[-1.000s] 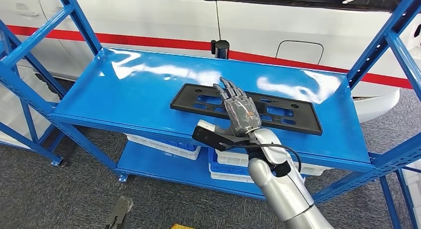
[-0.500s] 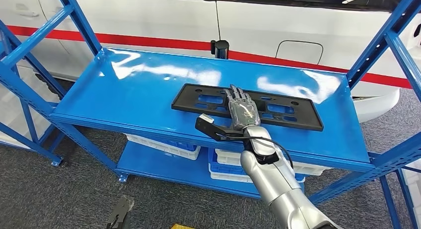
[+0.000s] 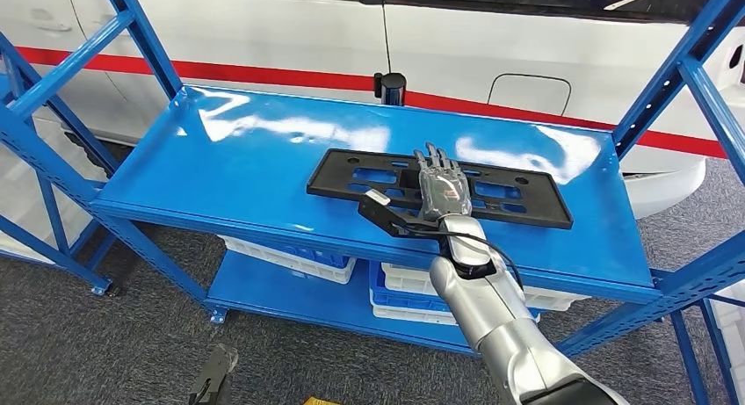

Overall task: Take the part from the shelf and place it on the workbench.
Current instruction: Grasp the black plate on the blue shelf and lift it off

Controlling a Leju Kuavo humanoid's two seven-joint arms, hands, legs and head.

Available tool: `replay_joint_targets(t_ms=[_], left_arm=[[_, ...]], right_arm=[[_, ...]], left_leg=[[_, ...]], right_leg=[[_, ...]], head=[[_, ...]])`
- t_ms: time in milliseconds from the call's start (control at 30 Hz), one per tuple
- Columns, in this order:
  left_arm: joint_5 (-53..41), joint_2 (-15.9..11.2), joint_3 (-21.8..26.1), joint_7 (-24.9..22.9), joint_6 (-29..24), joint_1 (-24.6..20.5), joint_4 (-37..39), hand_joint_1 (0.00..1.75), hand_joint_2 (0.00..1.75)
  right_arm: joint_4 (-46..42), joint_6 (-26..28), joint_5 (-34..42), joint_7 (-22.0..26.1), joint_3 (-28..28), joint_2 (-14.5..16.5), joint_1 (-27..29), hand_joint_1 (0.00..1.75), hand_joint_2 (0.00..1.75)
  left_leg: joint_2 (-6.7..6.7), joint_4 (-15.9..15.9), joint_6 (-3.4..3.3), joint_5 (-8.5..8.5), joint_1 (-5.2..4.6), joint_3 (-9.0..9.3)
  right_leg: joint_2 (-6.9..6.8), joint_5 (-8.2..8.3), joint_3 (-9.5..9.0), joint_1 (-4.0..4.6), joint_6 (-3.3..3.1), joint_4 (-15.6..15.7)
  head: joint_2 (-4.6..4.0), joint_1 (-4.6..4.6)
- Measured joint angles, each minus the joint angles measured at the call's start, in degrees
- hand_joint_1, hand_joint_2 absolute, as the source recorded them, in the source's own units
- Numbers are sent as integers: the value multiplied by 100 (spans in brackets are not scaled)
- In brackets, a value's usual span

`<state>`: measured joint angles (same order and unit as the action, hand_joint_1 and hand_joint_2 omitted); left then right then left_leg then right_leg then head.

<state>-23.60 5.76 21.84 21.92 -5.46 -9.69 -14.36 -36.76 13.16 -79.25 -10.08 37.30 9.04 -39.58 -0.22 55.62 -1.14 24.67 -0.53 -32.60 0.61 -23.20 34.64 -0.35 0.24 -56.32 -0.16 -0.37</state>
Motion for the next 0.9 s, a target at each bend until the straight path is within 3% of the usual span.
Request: replay_joint_targets(t_ms=[67, 100, 200, 233, 567, 700, 867, 900], left_arm=[[-18, 2, 1, 1, 0, -1, 0, 0, 0], [-36, 4, 2, 1, 0, -2, 0, 0, 0], [-117, 10, 16, 3, -11, -3, 0, 0, 0], [-149, 13, 31, 11, -19, -4, 0, 0, 0], [-476, 68, 115, 441, -278, -82, -27, 0, 0], [-571, 140, 146, 882, -572, -131, -64, 0, 0], [-576, 213, 182, 1109, -733, -150, -76, 0, 0], [-574, 223, 199, 1134, -734, -152, -79, 0, 44]], right_arm=[[37, 54, -96, -78, -19, 8, -15, 1, 175], [65, 115, -204, -164, -32, 10, -27, 35, 175], [173, 356, -748, -535, -116, -3, -66, 160, 175], [200, 416, -895, -633, -155, -15, -68, 170, 175], [-88, 566, -1074, -858, -254, -177, 236, 175, 175], [-577, 577, -1076, -685, -368, -259, 499, 175, 175], [-1225, 627, -1078, -352, -585, -337, 792, 175, 175], [-1327, 636, -1078, -312, -620, -347, 839, 175, 175]], left_leg=[[0, 0, 0, 0, 0, 2], [0, 0, 0, 0, 0, 3], [0, 1, 0, -1, 0, 3], [0, 1, 0, -1, 0, 2], [0, 3, 0, 0, 0, -7], [-1, 2, 0, 1, 0, -11], [0, 3, 0, 2, 0, -12], [0, 3, -1, 2, 0, -12]], right_leg=[[0, 0, -2, 0, 0, 0], [0, 0, -2, 0, 0, 0], [0, 0, -3, 0, 0, 0], [0, 0, -3, 0, 0, 0], [0, 0, 8, 0, 1, 0], [1, 0, 10, 0, 1, 0], [3, 0, 12, 0, 1, 0], [2, 0, 12, 0, 1, 0]], head=[[-1, 0], [0, 0], [1, 1], [0, 1], [1, -1], [0, 0], [1, 0], [1, 0]])
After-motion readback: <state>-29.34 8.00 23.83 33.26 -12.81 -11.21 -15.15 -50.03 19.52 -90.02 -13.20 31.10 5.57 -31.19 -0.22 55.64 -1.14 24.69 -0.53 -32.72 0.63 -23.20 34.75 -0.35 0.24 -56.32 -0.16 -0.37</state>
